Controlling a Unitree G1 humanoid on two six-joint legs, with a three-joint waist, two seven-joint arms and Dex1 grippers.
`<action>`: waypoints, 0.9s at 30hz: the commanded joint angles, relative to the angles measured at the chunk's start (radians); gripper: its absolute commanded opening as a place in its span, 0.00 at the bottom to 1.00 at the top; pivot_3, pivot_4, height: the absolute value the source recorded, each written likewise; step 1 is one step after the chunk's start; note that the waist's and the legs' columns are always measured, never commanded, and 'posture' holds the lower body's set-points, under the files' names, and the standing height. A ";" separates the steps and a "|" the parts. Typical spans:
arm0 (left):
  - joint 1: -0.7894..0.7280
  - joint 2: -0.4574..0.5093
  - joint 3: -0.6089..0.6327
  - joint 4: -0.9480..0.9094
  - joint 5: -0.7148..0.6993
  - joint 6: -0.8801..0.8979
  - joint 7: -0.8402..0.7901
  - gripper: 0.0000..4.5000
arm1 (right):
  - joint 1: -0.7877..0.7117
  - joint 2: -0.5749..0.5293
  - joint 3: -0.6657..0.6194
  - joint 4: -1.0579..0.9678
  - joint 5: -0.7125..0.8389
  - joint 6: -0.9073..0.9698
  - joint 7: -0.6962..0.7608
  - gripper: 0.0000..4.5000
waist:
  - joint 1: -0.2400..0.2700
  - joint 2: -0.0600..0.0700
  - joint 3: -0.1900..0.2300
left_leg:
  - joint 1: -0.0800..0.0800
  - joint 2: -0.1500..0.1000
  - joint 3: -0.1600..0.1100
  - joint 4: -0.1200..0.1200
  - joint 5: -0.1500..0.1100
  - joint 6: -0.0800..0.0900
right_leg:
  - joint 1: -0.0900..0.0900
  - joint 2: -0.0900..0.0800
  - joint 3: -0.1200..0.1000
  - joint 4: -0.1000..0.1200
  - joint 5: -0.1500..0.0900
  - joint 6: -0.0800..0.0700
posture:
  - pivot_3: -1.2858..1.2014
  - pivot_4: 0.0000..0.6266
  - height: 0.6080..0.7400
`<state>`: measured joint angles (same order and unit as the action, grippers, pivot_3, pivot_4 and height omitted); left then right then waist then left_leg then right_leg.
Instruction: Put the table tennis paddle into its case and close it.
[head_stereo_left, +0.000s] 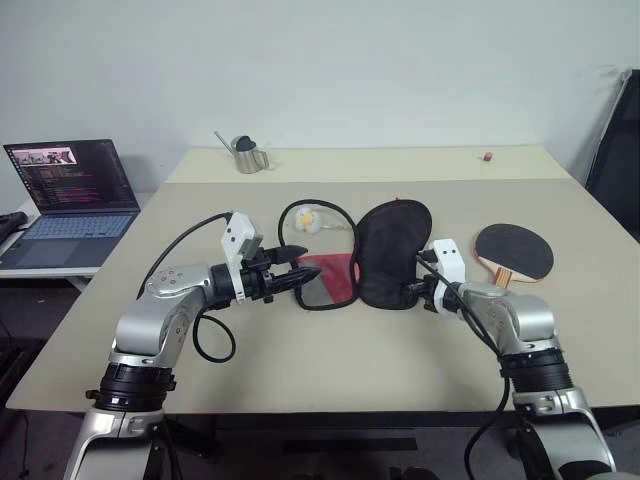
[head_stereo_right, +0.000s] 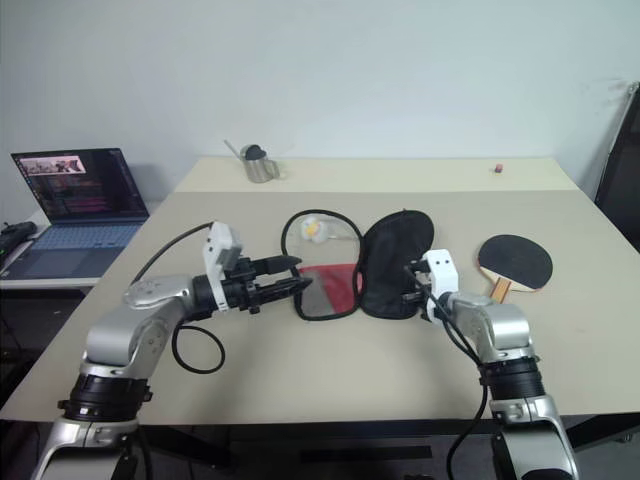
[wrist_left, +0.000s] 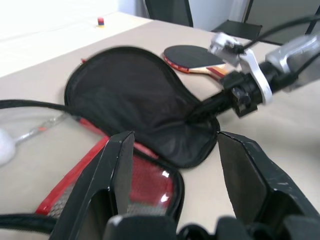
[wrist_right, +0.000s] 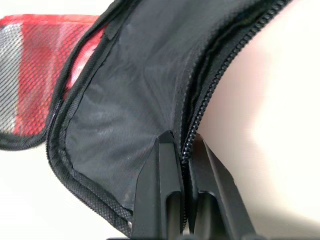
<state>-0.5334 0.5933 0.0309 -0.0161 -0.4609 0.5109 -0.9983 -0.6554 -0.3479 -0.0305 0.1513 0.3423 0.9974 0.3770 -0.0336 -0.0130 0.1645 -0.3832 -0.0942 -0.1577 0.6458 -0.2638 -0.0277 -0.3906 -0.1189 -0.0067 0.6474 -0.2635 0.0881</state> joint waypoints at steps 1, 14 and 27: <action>-0.031 -0.007 -0.020 -0.018 0.003 -0.018 -0.012 0.63 | -0.055 -0.064 -0.039 0.040 0.002 -0.007 0.044 0.01 | 0.000 0.000 0.000 | 0.000 0.000 0.000 0.000 0.000 0.000 | 0.000 0.000 0.000 0.000 0.000 0.000 | 0.52 0.24 1.00; -0.068 -0.067 -0.085 0.013 0.026 -0.049 -0.024 0.63 | -0.185 -0.222 0.060 0.283 -0.086 -0.101 0.239 0.01 | -0.001 0.000 0.000 | 0.000 0.000 0.001 0.000 0.000 0.000 | 0.000 0.000 0.000 -0.001 0.000 0.000 | 0.52 0.24 1.00; -0.060 -0.075 -0.093 0.018 0.029 -0.063 -0.023 0.63 | -0.241 -0.213 0.069 0.403 -0.165 -0.195 0.244 0.39 | -0.001 0.000 0.000 | 0.000 0.000 0.001 0.000 0.000 0.000 | 0.000 0.000 0.000 -0.001 0.000 0.000 | 0.52 0.24 1.00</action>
<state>-0.5814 0.5194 -0.0747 0.0118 -0.4305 0.4687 -1.0157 -0.8654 -0.5501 0.0602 0.5646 0.1805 0.8260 0.6280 -0.0342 -0.0131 0.1645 -0.3835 -0.0938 -0.1566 0.6458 -0.2637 -0.0278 -0.3904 -0.1191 -0.0067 0.6467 -0.2635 0.0881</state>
